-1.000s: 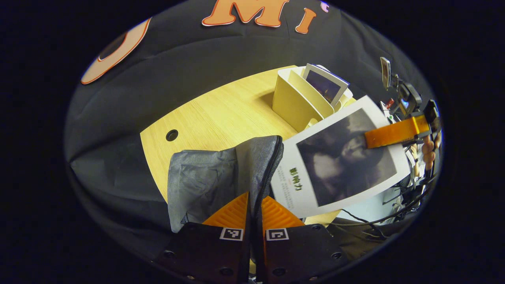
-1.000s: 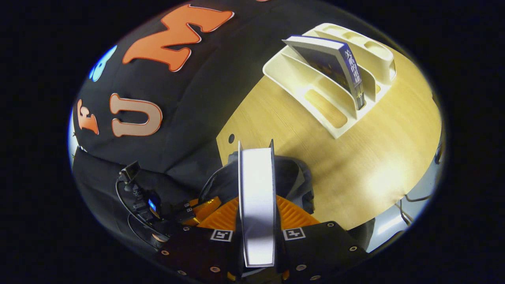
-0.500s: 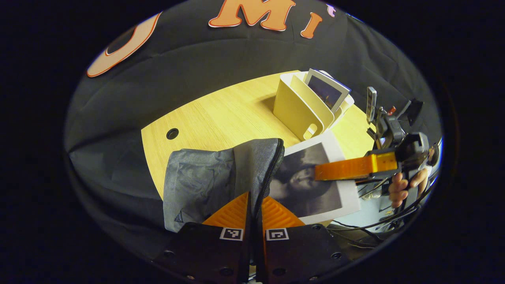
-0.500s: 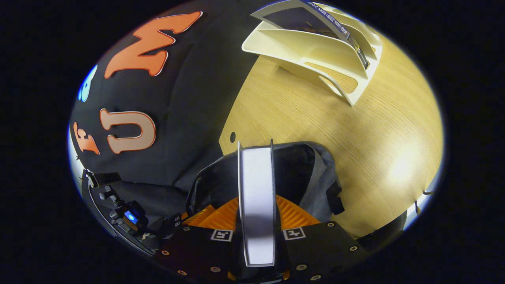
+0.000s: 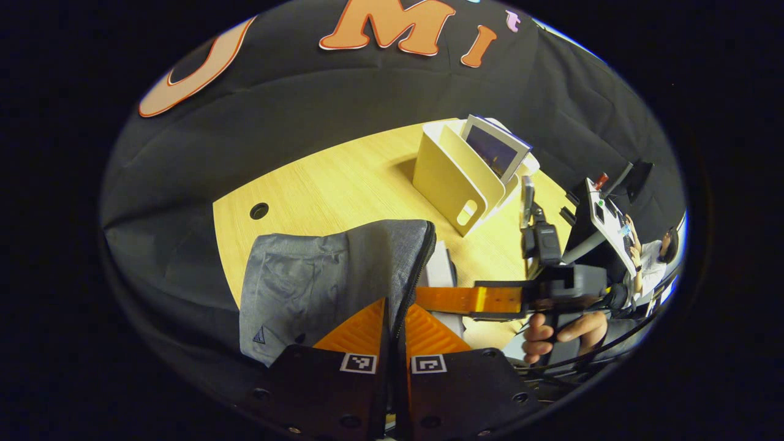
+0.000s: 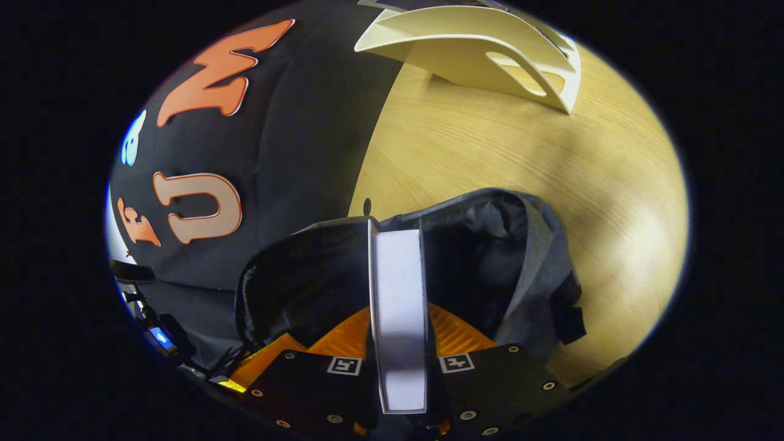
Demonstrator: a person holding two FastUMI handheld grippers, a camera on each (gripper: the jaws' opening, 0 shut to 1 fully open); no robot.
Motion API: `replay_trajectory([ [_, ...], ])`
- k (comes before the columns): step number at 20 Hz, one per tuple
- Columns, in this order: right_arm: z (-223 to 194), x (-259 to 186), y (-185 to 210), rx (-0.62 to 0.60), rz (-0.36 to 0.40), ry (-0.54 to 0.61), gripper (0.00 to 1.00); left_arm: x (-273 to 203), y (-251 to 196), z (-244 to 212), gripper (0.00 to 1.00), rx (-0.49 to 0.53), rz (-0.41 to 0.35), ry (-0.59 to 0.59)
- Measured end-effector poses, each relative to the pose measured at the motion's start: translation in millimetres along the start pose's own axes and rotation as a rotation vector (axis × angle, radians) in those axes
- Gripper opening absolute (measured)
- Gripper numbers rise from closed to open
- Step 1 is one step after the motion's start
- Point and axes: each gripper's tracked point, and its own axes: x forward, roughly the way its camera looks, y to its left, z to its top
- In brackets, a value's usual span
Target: Open the schoolbag, grab two books from the bookshelf and put them into the schoolbag.
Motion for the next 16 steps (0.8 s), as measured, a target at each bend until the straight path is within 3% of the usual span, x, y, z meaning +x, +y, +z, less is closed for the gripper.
replay_trajectory([
  [6,-7.4,27.7,0.9,-0.012,0.030,0.017,0.32,-1.9,-4.2,1.4,0.07,-0.023,-0.005,-0.008],
  [9,-11.8,26.2,-11.4,-0.010,-0.032,0.065,0.37,3.6,-3.8,2.0,0.06,-0.049,0.001,-0.001],
  [11,-13.2,11.1,-20.8,-0.057,-0.084,0.108,0.47,3.9,1.9,4.7,0.06,-0.046,0.021,-0.001],
  [12,-11.7,2.9,-25.5,-0.093,-0.107,0.122,0.60,4.8,3.7,7.3,0.06,-0.045,0.028,0.001],
  [13,-8.2,-9.2,-30.6,-0.136,-0.134,0.134,0.83,5.2,5.0,6.7,0.06,-0.043,0.038,0.003],
  [14,-0.4,-19.9,-37.3,-0.184,-0.169,0.144,0.78,6.5,6.2,7.9,0.06,-0.039,0.046,0.008],
  [16,15.1,-41.9,-44.7,-0.264,-0.213,0.142,0.90,8.9,3.8,8.1,0.06,-0.036,0.057,0.017],
])
